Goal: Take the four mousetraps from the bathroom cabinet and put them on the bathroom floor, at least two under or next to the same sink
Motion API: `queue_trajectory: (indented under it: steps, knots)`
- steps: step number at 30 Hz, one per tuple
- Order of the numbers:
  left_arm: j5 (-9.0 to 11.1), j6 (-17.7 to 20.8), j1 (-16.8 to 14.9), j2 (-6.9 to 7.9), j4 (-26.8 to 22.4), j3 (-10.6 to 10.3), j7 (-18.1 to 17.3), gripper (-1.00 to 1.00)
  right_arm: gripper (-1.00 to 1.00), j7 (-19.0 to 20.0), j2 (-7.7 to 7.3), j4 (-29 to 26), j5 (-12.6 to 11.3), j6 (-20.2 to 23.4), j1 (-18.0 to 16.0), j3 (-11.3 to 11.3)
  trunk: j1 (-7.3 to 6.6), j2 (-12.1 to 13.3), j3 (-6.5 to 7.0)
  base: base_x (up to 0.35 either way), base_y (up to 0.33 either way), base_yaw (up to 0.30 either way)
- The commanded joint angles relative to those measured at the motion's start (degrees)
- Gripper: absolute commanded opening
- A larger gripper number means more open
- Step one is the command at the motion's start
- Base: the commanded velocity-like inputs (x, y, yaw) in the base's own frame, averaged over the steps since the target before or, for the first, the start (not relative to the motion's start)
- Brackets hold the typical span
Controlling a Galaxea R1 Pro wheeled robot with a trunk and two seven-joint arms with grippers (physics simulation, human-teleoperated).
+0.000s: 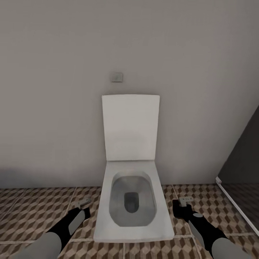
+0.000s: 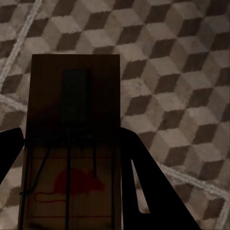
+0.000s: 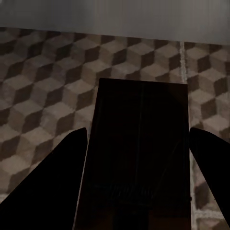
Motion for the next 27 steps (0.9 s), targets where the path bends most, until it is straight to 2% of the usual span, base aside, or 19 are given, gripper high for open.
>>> queue_trajectory:
  steps: [1, 16, 19, 23, 27]
  knots:
    - [0.0, 0.1, 0.0, 0.09, 0.0, 0.2, -0.2, -1.0, -1.0, -0.1, -0.01, -0.5, 0.0, 1.1, 0.0, 0.0, 0.02, 0.0, -0.23, 0.0, 0.0, 0.0]
    - [0.0, -0.1, 0.0, 0.2, 0.0, 0.4, -0.4, -1.0, -1.0, -0.2, 0.11, -0.3, 0.1, 2.7, 0.0, 0.3, 0.41, -0.2, -3.55, 0.0, 0.0, 0.0]
    - [0.1, -0.1, 0.0, 0.2, 0.0, 0.4, -0.5, -1.0, -1.0, -0.2, 0.13, -0.1, 0.1, 4.7, -0.2, 0.3, 0.49, -0.3, -4.22, 0.0, 0.0, 0.0]
    - [0.1, -0.1, 0.0, 0.14, 0.0, 0.4, -2.5, -1.0, -1.0, -0.3, 0.15, 1.4, 0.0, 9.5, -1.1, 0.3, 0.59, -0.3, -5.1, 0.0, 0.0, 0.0]
    - [-0.4, -0.2, -0.1, -0.05, 0.2, 0.3, -3.9, -1.0, -1.0, -0.3, 0.15, 4.6, 0.0, 10.8, -3.0, 0.3, 0.69, -0.4, -5.99, 0.0, 0.0, 0.0]
